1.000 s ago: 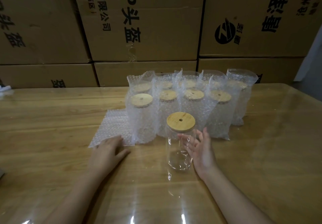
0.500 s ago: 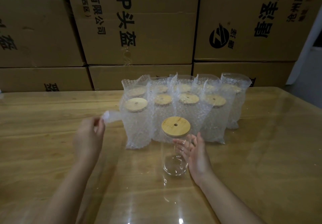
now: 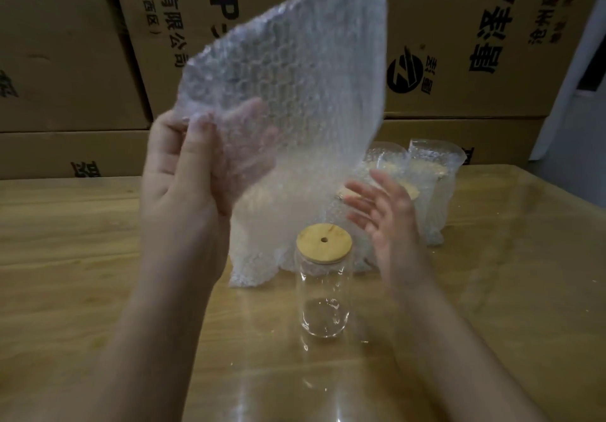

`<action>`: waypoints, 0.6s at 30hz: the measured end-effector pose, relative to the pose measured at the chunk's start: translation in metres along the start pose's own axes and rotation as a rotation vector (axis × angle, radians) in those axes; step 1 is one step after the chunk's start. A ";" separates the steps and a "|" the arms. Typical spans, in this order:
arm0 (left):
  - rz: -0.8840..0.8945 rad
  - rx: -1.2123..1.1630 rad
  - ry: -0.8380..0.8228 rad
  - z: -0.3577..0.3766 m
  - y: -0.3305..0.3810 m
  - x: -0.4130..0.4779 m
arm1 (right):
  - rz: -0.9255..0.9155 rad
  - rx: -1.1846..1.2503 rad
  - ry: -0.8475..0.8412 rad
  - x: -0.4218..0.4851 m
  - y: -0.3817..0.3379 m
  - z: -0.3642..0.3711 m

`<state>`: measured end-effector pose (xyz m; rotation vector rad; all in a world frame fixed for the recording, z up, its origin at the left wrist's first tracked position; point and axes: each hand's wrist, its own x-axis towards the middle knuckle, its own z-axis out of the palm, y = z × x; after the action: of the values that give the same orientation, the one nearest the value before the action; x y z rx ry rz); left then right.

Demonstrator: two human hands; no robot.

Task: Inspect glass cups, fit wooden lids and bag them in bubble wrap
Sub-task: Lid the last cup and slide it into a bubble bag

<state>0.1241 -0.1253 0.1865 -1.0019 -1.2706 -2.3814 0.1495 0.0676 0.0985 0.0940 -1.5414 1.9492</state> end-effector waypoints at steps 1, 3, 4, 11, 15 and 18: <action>-0.076 0.002 0.076 0.001 -0.004 -0.001 | 0.018 0.068 -0.054 0.005 -0.013 0.000; -0.204 0.029 0.200 -0.004 -0.015 -0.002 | 0.038 0.114 -0.096 0.013 -0.031 -0.007; -0.249 0.045 0.241 -0.006 -0.019 -0.004 | 0.055 0.109 -0.085 0.016 -0.036 -0.014; -0.324 0.459 0.360 -0.034 -0.053 -0.007 | 0.223 -0.231 -0.133 0.027 -0.053 -0.056; -0.349 0.523 0.311 -0.047 -0.061 -0.004 | 0.260 -0.403 -0.239 0.025 -0.055 -0.058; -0.303 0.470 0.243 -0.057 -0.057 -0.002 | 0.185 -0.463 -0.243 0.023 -0.059 -0.052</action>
<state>0.0706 -0.1387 0.1276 -0.3929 -1.8633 -2.1500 0.1793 0.1304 0.1424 -0.0103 -2.1936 1.7099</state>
